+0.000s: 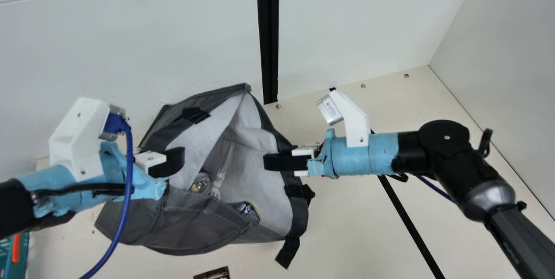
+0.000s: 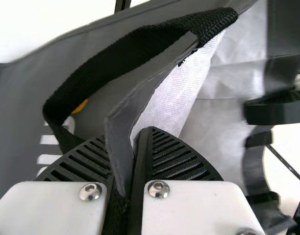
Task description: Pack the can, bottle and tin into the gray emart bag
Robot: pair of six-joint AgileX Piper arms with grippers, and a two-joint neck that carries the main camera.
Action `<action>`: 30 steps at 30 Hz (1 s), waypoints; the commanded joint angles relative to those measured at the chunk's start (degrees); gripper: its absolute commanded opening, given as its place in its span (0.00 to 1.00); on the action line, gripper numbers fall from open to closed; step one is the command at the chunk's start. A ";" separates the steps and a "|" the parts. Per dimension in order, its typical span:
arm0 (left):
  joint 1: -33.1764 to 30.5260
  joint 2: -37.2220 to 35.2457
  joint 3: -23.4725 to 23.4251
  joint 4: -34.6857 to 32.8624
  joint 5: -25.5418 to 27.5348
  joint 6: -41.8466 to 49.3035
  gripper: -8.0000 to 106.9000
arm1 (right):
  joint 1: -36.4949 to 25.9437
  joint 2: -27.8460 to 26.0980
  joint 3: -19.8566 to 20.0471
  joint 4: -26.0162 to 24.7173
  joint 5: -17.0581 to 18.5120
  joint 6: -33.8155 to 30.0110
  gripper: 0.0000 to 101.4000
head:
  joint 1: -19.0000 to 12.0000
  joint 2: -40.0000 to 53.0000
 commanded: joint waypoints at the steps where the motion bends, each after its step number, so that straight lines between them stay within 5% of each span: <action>1: -0.14 -0.08 -0.77 0.83 0.27 -0.73 0.16 | -0.54 -1.36 -0.15 0.62 0.99 1.01 0.00 | -1.30 -0.05; 30: -2.95 -3.68 -12.37 11.53 7.77 -10.10 0.16 | 0.68 -15.12 -2.98 5.59 2.05 14.91 0.00 | -1.30 -0.05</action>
